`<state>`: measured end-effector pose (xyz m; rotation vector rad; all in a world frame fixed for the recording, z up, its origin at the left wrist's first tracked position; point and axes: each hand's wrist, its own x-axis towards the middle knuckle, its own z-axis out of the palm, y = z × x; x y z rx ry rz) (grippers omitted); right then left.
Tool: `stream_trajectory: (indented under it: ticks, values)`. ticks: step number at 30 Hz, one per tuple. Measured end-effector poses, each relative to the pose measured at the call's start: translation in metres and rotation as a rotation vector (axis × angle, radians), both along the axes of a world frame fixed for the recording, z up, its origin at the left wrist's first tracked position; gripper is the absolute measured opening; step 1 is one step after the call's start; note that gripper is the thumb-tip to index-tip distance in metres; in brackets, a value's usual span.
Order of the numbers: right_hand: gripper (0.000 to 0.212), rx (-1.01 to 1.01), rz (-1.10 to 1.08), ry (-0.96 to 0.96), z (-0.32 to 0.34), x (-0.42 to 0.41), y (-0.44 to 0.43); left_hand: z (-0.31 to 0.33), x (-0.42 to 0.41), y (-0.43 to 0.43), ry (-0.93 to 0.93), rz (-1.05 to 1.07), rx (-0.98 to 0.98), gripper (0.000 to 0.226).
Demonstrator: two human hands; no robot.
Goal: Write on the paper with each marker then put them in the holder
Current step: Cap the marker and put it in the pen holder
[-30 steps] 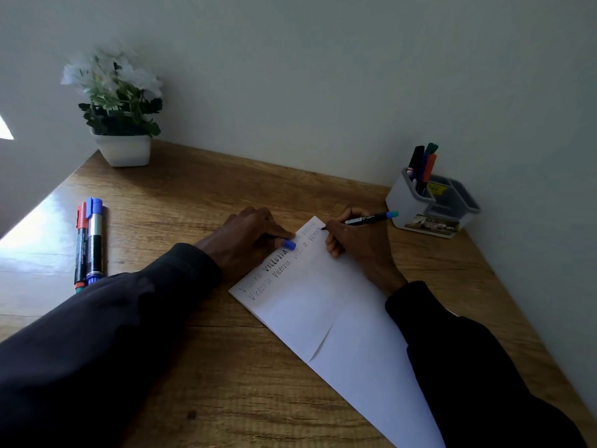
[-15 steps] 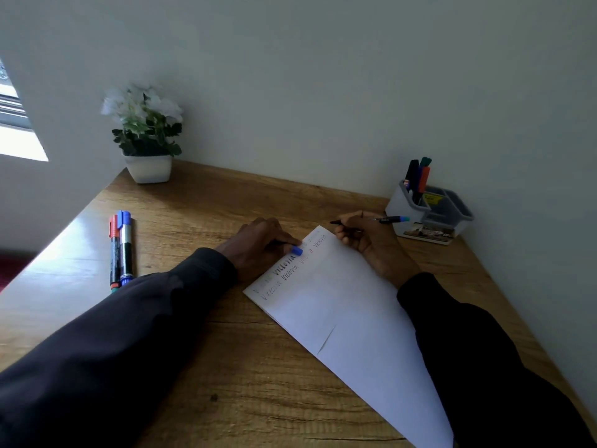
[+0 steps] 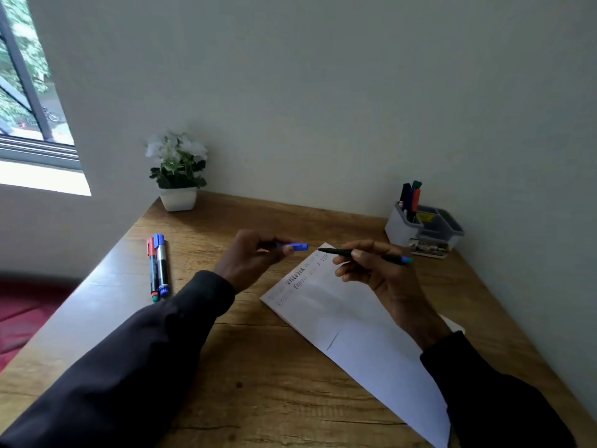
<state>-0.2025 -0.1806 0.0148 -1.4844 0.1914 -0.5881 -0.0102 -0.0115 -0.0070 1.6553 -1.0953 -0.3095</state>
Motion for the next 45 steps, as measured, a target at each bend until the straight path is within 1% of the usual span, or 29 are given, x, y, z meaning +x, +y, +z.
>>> stream_trajectory:
  ticks: [4,9,11,16,19,22,25,27,29,32,36,39,41,42,43,45]
  values:
    - [0.025,0.013,0.043,-0.03,0.004,-0.008,0.016,0.008,-0.013,0.017,-0.028,-0.028,-0.016,0.019]
    - [0.012,0.027,0.037,-0.038,0.012,-0.011,0.029,0.016,-0.025,0.029,-0.063,-0.048,-0.035,0.017]
    - [0.01,0.019,0.044,-0.035,0.013,-0.014,0.033,0.018,-0.026,0.031,-0.095,-0.048,-0.03,0.017]
    - [0.018,-0.014,0.048,-0.008,0.018,-0.02,0.041,0.022,-0.031,0.036,-0.12,-0.045,-0.037,0.017]
    - [0.02,-0.081,0.029,0.009,0.02,-0.024,0.042,0.026,-0.036,0.039,-0.149,-0.059,-0.03,0.02]
    - [0.025,-0.182,-0.056,0.003,0.022,-0.027,0.039,0.03,-0.038,0.041,-0.15,-0.065,-0.034,0.02]
    - [0.027,-0.225,-0.106,0.002,0.019,-0.026,0.039,0.033,-0.041,0.037,-0.151,-0.083,-0.02,0.017]
    - [0.022,-0.255,-0.109,0.009,0.015,-0.022,0.043,0.032,-0.044,0.032,-0.167,-0.098,-0.006,0.017]
    - [0.013,-0.278,-0.121,0.003,0.013,-0.019,0.044,0.033,-0.046,0.027,-0.179,-0.095,-0.006,0.018]
    - [0.008,-0.252,-0.143,-0.02,0.01,-0.013,0.042,0.034,-0.045,0.02,-0.191,-0.075,-0.019,0.016]
    - [0.006,-0.225,-0.17,-0.022,0.005,-0.008,0.038,0.028,-0.043,0.012,-0.151,-0.054,-0.003,0.013]
    - [0.009,-0.052,-0.105,-0.01,0.008,-0.007,0.031,0.028,-0.046,0.006,-0.085,-0.064,-0.008,0.01]
    - [0.017,0.055,-0.061,0.002,0.013,-0.008,0.023,0.034,-0.045,0.0,-0.035,-0.065,-0.021,0.008]
    - [0.022,0.076,-0.034,0.019,0.017,-0.01,0.018,0.038,-0.042,-0.002,-0.009,-0.06,-0.034,0.008]
    - [0.026,0.05,-0.015,0.051,0.021,-0.012,0.013,0.041,-0.04,-0.005,0.02,-0.052,-0.055,0.008]
    - [0.024,-0.14,-0.012,0.153,0.028,-0.016,0.003,0.046,-0.036,-0.01,0.082,-0.028,-0.11,0.009]
